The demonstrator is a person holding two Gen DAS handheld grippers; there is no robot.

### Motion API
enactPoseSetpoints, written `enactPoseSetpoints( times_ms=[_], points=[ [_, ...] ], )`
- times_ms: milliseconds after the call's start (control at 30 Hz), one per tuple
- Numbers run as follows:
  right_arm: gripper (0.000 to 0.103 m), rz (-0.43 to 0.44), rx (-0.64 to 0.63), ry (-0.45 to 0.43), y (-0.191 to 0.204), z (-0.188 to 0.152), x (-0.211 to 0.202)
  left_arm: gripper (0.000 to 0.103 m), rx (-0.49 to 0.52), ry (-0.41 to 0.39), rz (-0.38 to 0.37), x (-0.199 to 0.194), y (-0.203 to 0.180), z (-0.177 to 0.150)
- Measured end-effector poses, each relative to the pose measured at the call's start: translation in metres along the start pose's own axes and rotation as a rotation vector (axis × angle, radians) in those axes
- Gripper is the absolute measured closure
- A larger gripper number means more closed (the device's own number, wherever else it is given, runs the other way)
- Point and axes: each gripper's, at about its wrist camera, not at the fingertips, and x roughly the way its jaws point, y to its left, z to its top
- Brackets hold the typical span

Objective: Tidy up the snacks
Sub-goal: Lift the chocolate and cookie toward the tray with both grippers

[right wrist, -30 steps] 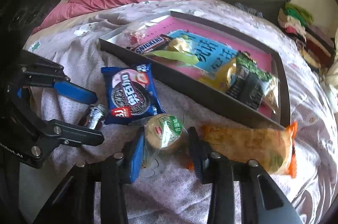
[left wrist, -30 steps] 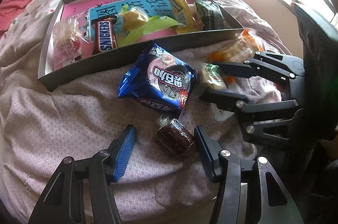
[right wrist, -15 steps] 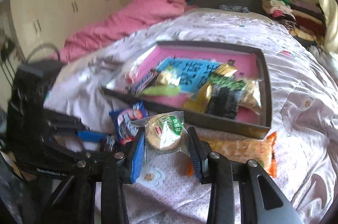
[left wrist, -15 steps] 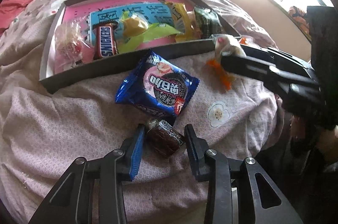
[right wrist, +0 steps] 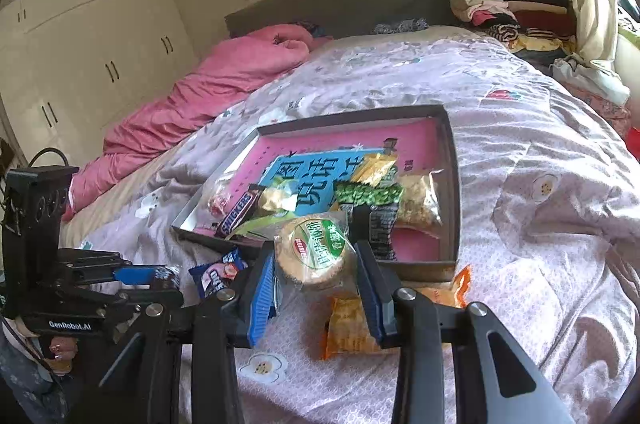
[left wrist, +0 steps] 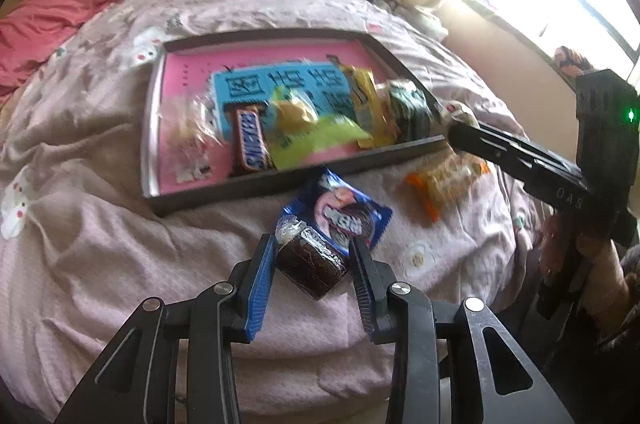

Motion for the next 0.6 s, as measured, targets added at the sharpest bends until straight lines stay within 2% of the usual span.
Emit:
enactPoseSetpoints(
  times_ms=[600],
  points=[
    [0.064, -0.038, 0.043, -0.053, -0.007, 0.009, -0.004, 0.064, -0.054, -0.092, 0.037, -0.015, 0.021, 0.027]
  ],
)
